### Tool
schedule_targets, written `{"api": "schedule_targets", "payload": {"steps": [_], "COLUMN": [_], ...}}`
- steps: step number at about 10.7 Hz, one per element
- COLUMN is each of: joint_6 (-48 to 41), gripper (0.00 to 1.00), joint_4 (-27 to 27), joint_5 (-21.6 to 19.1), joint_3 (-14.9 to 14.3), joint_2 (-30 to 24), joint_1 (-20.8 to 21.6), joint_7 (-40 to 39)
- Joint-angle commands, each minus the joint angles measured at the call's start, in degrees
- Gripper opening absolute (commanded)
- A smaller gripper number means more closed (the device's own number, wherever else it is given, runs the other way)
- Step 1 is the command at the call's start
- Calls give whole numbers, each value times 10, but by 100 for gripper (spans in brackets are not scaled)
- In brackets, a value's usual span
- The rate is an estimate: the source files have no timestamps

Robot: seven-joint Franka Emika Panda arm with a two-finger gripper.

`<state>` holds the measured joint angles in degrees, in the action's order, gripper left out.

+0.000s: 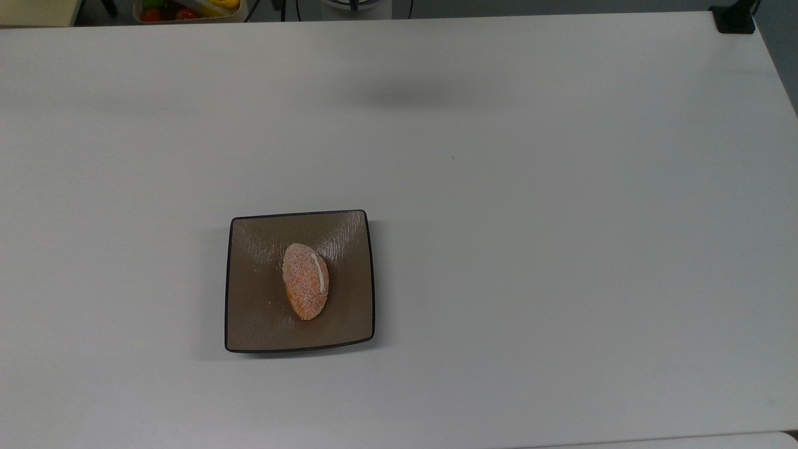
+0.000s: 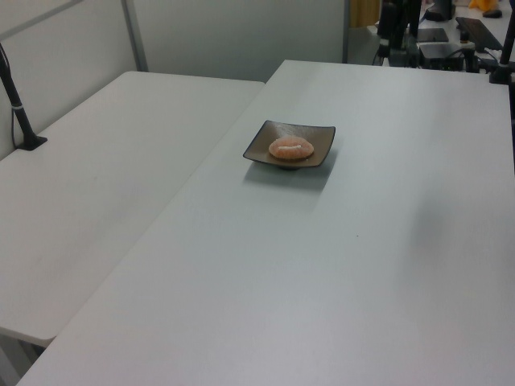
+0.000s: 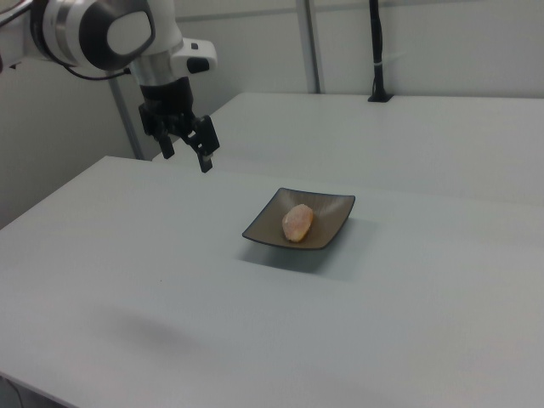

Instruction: Bread is placed on a ceramic plate

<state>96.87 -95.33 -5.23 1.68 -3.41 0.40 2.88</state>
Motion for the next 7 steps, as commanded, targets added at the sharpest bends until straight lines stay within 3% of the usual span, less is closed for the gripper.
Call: {"api": "schedule_targets", "payload": {"steps": [1, 3, 7], "joint_6": [30, 31, 32], "gripper": [100, 100, 100], "joint_4": [-11, -11, -9], "joint_5": [33, 35, 35], "joint_3": [12, 9, 9], "joint_2": [17, 17, 17], "joint_1": [-10, -10, -8], "joint_7": [-12, -59, -55]}}
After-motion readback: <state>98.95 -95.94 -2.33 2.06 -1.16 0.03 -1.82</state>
